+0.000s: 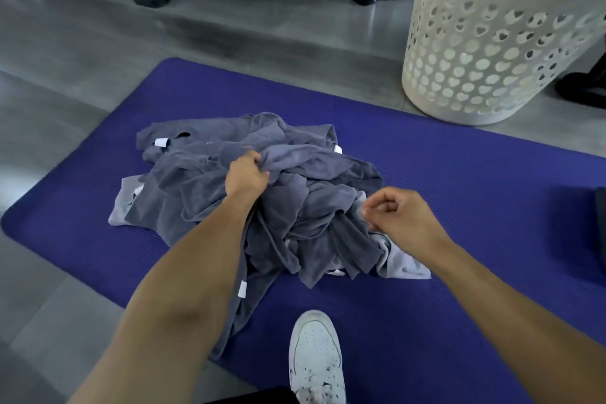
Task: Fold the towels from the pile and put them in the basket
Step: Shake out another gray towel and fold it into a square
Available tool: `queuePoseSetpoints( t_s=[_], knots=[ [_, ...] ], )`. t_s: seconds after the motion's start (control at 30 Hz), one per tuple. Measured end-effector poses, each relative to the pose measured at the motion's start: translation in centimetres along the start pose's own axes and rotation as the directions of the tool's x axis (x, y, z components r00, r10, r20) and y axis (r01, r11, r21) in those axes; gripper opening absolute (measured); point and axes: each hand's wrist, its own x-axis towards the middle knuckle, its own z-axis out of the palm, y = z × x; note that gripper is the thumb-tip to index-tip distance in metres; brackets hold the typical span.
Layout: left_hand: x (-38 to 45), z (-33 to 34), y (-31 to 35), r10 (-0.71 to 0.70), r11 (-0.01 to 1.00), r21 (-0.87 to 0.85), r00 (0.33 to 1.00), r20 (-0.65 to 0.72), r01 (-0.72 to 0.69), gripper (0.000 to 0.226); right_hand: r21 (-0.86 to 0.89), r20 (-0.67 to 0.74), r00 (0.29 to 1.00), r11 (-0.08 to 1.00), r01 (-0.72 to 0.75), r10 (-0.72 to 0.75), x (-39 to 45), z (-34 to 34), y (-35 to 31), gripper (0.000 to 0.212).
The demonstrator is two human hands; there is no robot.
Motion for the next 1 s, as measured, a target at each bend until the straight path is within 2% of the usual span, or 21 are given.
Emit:
queuePoseSetpoints(
  t_s=[0.13, 0.2, 0.3, 0.43, 0.5, 0.63, 0.7, 0.8, 0.9, 0.97, 1.0],
  knots=[
    [-1.3, -1.0, 1.1, -0.031, 0.985, -0.164, 0.993, 0.111, 0.049, 0.037, 0.004, -0.035, 0.999, 1.0, -0.008, 0.008, -1.4, -1.5, 0.2, 0.004],
    [-2.7, -1.7, 2.9, 0.006, 0.965, -0.26, 0.981, 0.194, 0.046, 0.039, 0.014, -0.057, 0.998, 1.0, -0.009, 0.009, -2.1, -2.4, 0.2, 0.004],
    [-6.6, -2.5, 7.3, 0.178, 0.96, -0.265, 0.93, 0.321, -0.093, 0.038, 0.021, -0.1, 0.995, 1.0, -0.013, 0.015, -4.4, -4.4, 0.0, 0.006],
    [-12.8, -4.8, 13.2, 0.392, 0.918, -0.238, 0.816, 0.424, -0.317, 0.032, -0.007, -0.183, 0.983, 1.0, 0.029, -0.029, -8.5, -8.5, -0.4, 0.007],
    [-16.1, -6.1, 15.7, 0.483, 0.875, -0.268, 0.764, 0.428, -0.403, 0.03, -0.055, -0.215, 0.975, 0.997, 0.045, -0.056, -11.2, -10.9, -0.5, 0.014],
    [-22.5, -7.7, 20.1, 0.648, 0.761, -0.359, 0.663, 0.376, -0.54, 0.038, -0.197, -0.174, 0.97, 0.971, 0.137, -0.172, -16.7, -15.6, -0.6, 0.064],
    [-25.3, -7.9, 22.5, 0.698, 0.713, -0.416, 0.622, 0.353, -0.564, 0.046, -0.239, -0.165, 0.966, 0.958, 0.156, -0.198, -19.2, -17.8, -0.6, 0.072],
    [-28.4, -8.3, 26.0, 0.742, 0.653, -0.532, 0.596, 0.307, -0.539, 0.055, -0.301, -0.181, 0.961, 0.942, 0.147, -0.208, -22.6, -21.1, -0.7, 0.072],
    [-31.0, -8.9, 29.2, 0.782, 0.578, -0.663, 0.557, 0.281, -0.476, 0.037, -0.296, -0.247, 0.942, 0.943, 0.151, -0.228, -25.5, -23.7, -0.6, 0.071],
    [-32.4, -9.0, 31.0, 0.797, 0.536, -0.732, 0.537, 0.276, -0.42, 0.032, -0.285, -0.31, 0.917, 0.945, 0.161, -0.25, -26.8, -25.2, -0.5, 0.057],
    [-32.9, -8.9, 31.8, 0.805, 0.517, -0.757, 0.526, 0.272, -0.399, 0.034, -0.288, -0.347, 0.901, 0.944, 0.162, -0.26, -27.2, -25.8, -0.4, 0.04]
  ],
)
